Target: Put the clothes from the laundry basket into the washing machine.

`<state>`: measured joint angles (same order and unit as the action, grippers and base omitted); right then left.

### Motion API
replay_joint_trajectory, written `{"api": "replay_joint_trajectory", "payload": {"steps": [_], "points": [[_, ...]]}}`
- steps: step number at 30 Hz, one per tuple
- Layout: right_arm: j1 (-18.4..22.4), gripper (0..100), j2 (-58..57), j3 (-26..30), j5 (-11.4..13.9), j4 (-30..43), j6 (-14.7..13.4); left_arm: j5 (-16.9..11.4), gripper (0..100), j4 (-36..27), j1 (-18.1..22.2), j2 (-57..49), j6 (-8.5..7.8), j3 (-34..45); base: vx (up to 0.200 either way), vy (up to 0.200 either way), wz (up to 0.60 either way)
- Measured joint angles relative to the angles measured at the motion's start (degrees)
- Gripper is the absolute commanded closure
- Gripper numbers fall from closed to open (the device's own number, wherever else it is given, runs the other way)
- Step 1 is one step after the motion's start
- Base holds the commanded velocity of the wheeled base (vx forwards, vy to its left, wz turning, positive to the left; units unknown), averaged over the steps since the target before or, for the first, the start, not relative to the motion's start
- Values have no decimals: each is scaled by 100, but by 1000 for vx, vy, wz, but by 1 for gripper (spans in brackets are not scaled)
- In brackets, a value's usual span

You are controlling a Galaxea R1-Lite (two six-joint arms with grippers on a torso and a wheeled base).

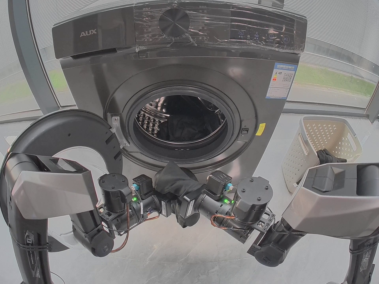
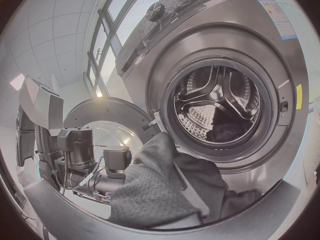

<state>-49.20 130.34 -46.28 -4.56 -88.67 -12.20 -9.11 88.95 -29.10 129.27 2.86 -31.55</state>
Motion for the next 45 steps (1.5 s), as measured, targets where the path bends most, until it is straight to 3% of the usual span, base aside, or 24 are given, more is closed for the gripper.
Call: {"api": "replay_joint_trajectory", "payload": {"steps": [12, 13, 21, 31, 37, 45], "points": [[190, 100, -156, 389, -162, -1, -60, 51, 100, 0, 88, -273, 11, 71, 0, 0, 0], [194, 0, -168, 400, -165, -1, -63, 51, 100, 2, 90, -295, 11, 85, 0, 0, 0], [210, 0, -316, 670, -151, 60, -9, 62, 100, 0, 94, -482, 11, 208, 0, 0, 0], [452, 0, -634, 2580, 111, 46, 299, 62, 100, 0, 99, -1003, 15, 694, 0, 0, 0], [1023, 0, -1047, 3213, 152, 7, 339, 38, 100, 0, 93, -1792, 59, 1504, 0, 0, 0], [1827, 0, -1681, 3578, 202, 2, 307, 176, 100, 2, 113, -2254, 26, 1819, 0, 0, 0]]}}
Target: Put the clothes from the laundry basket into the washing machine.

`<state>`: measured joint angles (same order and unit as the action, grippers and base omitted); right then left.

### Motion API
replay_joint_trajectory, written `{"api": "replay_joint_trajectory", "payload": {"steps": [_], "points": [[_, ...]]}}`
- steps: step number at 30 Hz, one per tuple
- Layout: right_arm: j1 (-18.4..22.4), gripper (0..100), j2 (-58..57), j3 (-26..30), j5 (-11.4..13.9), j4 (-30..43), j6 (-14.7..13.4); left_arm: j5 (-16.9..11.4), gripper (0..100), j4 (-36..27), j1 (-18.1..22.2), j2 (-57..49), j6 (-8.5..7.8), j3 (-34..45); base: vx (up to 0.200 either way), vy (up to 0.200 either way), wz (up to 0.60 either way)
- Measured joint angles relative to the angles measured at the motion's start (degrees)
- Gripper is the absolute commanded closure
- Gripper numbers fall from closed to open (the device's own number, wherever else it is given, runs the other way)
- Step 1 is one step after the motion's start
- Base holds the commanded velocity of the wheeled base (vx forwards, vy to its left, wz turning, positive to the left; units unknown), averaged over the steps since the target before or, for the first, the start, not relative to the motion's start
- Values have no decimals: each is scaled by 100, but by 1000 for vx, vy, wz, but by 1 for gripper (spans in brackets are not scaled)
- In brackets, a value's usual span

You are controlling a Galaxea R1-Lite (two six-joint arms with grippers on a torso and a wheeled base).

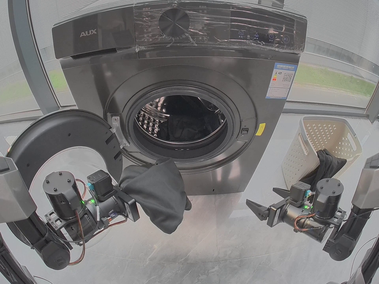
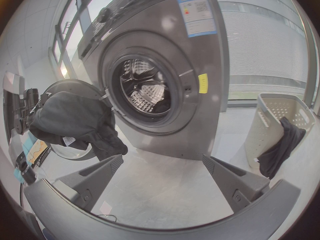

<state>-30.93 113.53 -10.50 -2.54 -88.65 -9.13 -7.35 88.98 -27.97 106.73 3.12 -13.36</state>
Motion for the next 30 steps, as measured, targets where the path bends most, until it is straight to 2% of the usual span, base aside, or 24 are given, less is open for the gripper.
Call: {"api": "replay_joint_trajectory", "payload": {"steps": [4, 10, 14, 18, 28, 30], "points": [[260, 0, -121, 48, 18, 0, -28, 84, 100, 0, 230, -80, 76, -127, 0, 0, 0], [347, 0, -138, -57, 20, -2, -37, 106, 100, -2, 475, -98, 119, -182, 0, 0, 0], [362, 0, -102, -83, 18, 0, -41, 79, 100, 0, 542, -59, 152, -207, 50, 0, 0], [369, 0, -49, -107, 18, -2, -44, 62, 100, 0, 581, -11, 254, -236, 100, 0, 0], [317, 0, 72, -132, 11, -4, -46, 78, 100, -2, 580, 93, 232, -196, 0, 0, 0], [310, 0, 89, -124, 7, -6, -50, 76, 100, -2, 569, 96, 232, -182, 200, 0, 0]]}}
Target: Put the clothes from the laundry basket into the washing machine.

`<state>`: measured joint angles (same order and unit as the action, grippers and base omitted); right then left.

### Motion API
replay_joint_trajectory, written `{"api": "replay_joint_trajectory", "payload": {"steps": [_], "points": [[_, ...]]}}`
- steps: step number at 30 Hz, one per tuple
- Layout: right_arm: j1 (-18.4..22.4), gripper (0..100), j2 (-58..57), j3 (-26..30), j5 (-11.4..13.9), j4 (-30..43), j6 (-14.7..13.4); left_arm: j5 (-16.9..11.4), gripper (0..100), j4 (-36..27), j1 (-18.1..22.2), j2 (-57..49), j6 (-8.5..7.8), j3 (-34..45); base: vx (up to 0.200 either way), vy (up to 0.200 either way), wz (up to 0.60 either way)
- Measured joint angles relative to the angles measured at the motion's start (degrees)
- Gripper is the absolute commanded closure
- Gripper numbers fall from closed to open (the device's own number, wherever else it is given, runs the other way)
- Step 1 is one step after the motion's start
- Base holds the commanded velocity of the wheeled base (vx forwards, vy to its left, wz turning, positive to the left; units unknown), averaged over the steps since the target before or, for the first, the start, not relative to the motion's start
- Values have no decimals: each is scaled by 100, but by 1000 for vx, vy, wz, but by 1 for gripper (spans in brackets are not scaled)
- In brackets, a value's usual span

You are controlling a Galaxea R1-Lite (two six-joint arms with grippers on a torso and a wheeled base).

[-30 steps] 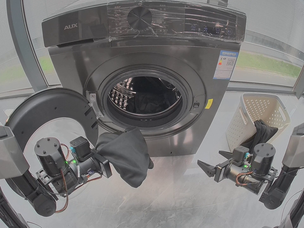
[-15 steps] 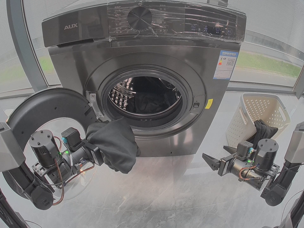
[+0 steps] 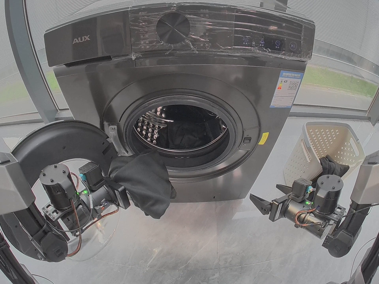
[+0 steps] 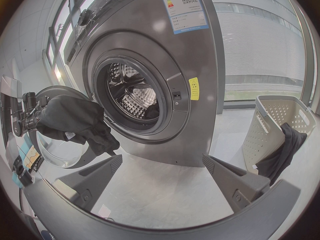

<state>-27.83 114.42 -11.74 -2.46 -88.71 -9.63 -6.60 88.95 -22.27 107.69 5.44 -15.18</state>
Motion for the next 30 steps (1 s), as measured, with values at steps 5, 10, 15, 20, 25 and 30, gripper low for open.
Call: {"api": "replay_joint_trajectory", "payload": {"steps": [5, 10, 15, 20, 25, 30], "points": [[-26, 0, 29, 9, -7, 2, -5, 2, 100, 0, -16, 38, -27, 11, 40, 0, 0], [-34, 0, 41, 6, -10, -2, -5, 20, 100, 2, -44, 66, -35, 22, 0, 0, 0], [-39, 0, 51, 11, -10, -2, -5, 20, 100, 2, -57, 88, -35, 22, 80, 0, 0], [-39, 0, 60, 17, -10, 0, -5, 22, 100, 2, -60, 105, -40, 33, 160, 0, 0], [-44, 0, 85, 22, -10, -2, -5, 35, 100, 2, -60, 127, -46, 33, 0, 0, 0], [-56, 0, 96, 39, -10, -5, -5, 37, 100, 2, -63, 135, -46, 49, 0, 0, 0]]}}
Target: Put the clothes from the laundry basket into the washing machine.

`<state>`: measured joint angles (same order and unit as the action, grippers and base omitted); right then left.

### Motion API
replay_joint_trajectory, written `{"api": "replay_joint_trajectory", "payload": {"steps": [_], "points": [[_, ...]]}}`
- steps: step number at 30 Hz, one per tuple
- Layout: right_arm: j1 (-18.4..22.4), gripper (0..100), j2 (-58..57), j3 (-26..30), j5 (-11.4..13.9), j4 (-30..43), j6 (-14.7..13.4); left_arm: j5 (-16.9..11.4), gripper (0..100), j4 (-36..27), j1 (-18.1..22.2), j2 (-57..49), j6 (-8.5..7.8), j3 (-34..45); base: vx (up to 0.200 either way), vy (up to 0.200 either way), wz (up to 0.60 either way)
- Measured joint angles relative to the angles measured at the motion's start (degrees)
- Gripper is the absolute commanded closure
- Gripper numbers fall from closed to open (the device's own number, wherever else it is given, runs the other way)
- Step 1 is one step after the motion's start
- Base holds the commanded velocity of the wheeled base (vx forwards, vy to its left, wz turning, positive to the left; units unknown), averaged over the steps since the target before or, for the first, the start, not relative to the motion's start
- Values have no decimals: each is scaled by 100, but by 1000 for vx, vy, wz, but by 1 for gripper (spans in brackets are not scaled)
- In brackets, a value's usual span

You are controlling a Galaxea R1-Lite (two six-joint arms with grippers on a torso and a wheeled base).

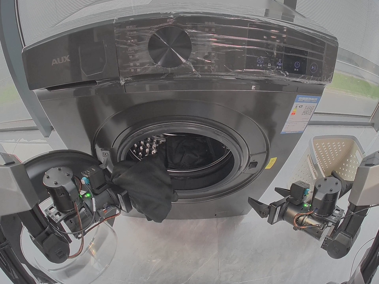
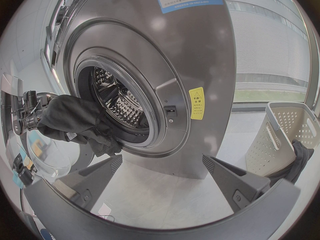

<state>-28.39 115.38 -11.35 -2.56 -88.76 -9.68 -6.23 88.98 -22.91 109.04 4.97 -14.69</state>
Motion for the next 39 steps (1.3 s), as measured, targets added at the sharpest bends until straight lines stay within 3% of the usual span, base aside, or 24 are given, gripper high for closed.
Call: {"api": "replay_joint_trajectory", "payload": {"steps": [10, 17, 27, 39], "points": [[-88, 0, 2, 16, -12, 2, -2, 33, 100, 0, -178, 0, -2, 48, 0, 0, 0], [-267, 0, -52, 24, -33, 7, -39, 394, 100, 0, -678, 115, 2, -104, 0, 0, 0], [-328, 0, -130, -6, -26, 9, -48, 492, 100, -2, -1181, 986, 121, -1248, 0, 0, 0], [-413, 0, -201, 20, -30, 11, -52, 580, 100, -13, -1135, 2138, 213, -2892, 0, 0, 0]]}}
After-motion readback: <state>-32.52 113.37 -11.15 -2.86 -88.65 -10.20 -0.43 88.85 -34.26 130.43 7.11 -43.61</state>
